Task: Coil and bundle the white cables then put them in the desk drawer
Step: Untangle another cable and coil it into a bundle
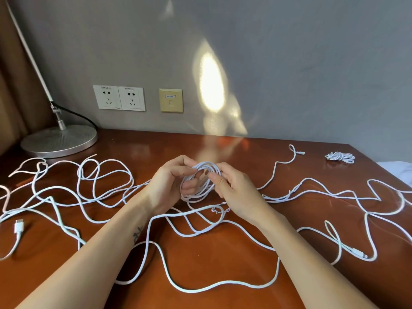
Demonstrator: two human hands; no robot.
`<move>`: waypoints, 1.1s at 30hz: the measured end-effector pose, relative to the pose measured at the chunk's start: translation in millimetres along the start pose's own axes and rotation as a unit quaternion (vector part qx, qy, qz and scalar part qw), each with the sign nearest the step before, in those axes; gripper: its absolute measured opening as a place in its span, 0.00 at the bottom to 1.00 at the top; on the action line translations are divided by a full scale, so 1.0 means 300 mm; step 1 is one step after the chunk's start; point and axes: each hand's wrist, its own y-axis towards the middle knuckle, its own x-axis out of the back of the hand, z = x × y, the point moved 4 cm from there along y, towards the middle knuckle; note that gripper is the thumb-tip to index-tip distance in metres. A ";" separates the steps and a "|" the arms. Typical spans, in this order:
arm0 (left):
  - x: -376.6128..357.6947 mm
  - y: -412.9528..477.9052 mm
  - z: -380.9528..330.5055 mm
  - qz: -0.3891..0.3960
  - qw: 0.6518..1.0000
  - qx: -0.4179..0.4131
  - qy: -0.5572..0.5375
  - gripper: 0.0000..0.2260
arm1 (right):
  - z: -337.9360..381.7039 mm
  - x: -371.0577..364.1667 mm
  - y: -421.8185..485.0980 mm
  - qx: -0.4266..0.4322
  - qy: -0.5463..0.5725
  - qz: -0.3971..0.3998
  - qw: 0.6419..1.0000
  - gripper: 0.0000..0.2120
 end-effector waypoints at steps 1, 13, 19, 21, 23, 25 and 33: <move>0.003 0.002 0.001 -0.001 1.000 -0.001 0.003 0.06 | -0.005 0.004 0.002 -0.003 -0.004 -0.008 1.000 0.13; 0.016 0.012 0.027 -0.032 0.988 -0.051 0.146 0.17 | -0.025 0.018 0.015 -0.031 0.015 -0.085 0.996 0.14; 0.014 0.015 0.023 -0.039 0.969 -0.049 0.240 0.14 | -0.035 0.029 0.018 -0.036 0.015 -0.103 0.994 0.14; 0.023 0.018 0.029 -0.058 0.959 -0.048 0.272 0.10 | -0.033 0.026 0.018 -0.033 0.022 -0.103 0.994 0.15; 0.030 0.019 0.034 -0.077 0.947 -0.045 0.310 0.08 | -0.025 0.027 0.016 -0.028 0.030 -0.102 0.994 0.15; 0.035 0.021 0.038 -0.099 0.944 -0.042 0.311 0.10 | -0.022 0.030 0.017 -0.026 0.041 -0.102 0.994 0.15; 0.034 0.017 0.022 -0.137 0.919 -0.096 0.358 0.09 | -0.015 0.023 0.015 -0.032 0.067 -0.087 0.993 0.15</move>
